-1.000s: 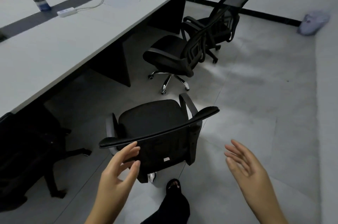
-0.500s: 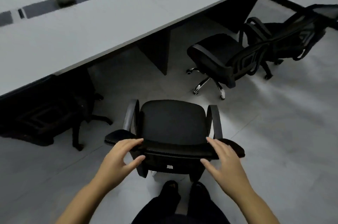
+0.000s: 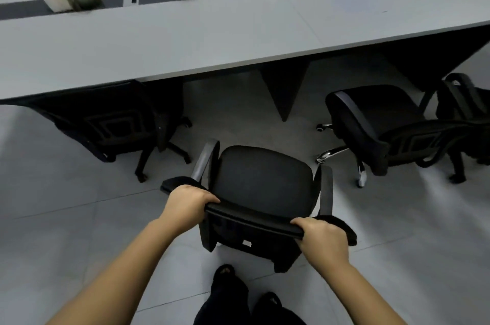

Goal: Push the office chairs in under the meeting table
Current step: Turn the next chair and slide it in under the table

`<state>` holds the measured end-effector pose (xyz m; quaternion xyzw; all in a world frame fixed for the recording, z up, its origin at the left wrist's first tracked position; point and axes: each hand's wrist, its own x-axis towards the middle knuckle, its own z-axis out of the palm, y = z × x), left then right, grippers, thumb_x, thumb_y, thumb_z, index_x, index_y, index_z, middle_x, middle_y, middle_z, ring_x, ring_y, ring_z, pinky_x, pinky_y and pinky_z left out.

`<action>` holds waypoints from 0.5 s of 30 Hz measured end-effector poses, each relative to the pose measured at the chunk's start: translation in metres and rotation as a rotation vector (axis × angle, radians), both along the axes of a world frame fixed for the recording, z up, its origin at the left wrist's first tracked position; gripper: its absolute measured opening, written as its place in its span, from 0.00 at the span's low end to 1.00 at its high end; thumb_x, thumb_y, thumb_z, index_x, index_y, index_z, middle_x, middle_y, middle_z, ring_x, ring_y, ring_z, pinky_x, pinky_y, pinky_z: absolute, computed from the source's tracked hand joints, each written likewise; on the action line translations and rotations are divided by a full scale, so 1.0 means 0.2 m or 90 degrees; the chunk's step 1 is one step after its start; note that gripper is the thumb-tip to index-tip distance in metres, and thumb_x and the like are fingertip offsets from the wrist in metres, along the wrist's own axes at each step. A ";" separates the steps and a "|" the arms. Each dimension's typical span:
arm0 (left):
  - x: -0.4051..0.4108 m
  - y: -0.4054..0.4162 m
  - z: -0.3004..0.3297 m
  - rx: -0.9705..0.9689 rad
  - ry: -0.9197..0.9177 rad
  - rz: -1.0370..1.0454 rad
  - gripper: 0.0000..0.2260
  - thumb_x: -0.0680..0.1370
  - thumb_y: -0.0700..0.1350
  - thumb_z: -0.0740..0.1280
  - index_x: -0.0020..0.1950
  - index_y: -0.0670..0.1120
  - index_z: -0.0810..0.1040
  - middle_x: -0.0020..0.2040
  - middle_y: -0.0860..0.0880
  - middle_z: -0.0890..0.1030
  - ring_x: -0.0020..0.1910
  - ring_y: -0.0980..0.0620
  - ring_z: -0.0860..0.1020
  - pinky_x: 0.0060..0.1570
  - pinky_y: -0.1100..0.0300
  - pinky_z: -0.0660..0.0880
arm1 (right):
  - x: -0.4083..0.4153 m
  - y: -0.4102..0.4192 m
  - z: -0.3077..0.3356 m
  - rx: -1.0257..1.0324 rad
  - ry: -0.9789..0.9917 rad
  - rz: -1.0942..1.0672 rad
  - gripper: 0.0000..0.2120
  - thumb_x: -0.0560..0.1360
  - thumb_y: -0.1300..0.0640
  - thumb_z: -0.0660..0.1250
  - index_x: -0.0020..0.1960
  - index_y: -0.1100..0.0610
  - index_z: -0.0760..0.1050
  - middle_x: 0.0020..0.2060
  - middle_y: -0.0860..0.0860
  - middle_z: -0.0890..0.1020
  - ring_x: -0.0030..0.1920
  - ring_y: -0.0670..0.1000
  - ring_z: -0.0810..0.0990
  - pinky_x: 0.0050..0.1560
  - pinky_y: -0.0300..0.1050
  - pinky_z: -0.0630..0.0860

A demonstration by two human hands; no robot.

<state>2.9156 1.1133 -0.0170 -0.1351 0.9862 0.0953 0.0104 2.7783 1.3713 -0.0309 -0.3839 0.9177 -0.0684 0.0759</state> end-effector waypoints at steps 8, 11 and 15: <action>-0.38 -0.13 0.01 0.008 0.015 0.078 0.13 0.69 0.38 0.71 0.47 0.55 0.84 0.44 0.54 0.86 0.43 0.50 0.83 0.38 0.59 0.77 | -0.56 -0.24 0.04 0.025 -0.001 0.077 0.09 0.74 0.50 0.64 0.53 0.43 0.78 0.44 0.45 0.85 0.44 0.50 0.82 0.37 0.42 0.71; -0.55 -0.24 0.01 -0.014 -0.022 0.093 0.13 0.75 0.42 0.64 0.55 0.56 0.80 0.53 0.55 0.84 0.52 0.51 0.81 0.44 0.59 0.74 | -0.76 -0.38 0.04 0.046 -0.002 0.090 0.10 0.75 0.49 0.63 0.54 0.42 0.77 0.47 0.44 0.84 0.47 0.50 0.81 0.41 0.42 0.72; -0.76 -0.41 -0.03 -0.017 -0.037 0.121 0.14 0.76 0.44 0.63 0.58 0.58 0.78 0.54 0.56 0.83 0.53 0.53 0.80 0.44 0.60 0.72 | -1.01 -0.58 0.01 0.068 0.009 0.103 0.10 0.75 0.50 0.62 0.55 0.42 0.77 0.48 0.43 0.84 0.49 0.48 0.80 0.41 0.42 0.73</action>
